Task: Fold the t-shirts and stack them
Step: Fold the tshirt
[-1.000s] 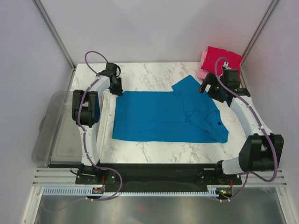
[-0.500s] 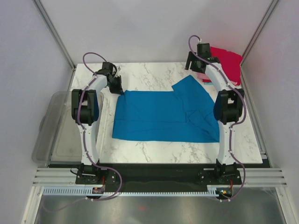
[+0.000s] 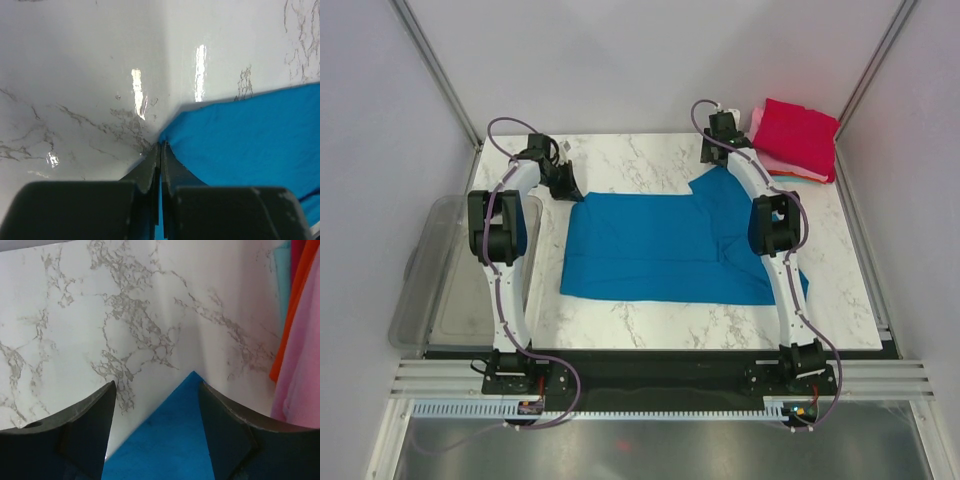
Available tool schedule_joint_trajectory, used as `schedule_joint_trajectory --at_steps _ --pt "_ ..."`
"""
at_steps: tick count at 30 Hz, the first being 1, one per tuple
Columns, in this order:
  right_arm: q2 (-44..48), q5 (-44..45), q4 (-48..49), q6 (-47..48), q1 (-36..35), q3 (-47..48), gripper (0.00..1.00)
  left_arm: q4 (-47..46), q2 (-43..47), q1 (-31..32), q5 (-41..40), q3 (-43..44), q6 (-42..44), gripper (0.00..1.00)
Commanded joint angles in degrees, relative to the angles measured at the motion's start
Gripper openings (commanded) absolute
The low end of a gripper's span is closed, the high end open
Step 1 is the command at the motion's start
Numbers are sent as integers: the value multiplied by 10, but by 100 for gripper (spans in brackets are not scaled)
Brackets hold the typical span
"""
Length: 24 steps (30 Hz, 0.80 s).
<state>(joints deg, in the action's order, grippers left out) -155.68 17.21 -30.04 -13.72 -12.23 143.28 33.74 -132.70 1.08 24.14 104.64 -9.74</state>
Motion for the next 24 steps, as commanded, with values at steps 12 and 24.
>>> schedule_joint_trajectory --at_steps 12,24 --pt "19 27 -17 -9 3 -29 21 5 -30 -4 -14 10 -6 2" --pt "62 -20 16 -51 2 -138 0 8 -30 -3 -13 13 -7 2"
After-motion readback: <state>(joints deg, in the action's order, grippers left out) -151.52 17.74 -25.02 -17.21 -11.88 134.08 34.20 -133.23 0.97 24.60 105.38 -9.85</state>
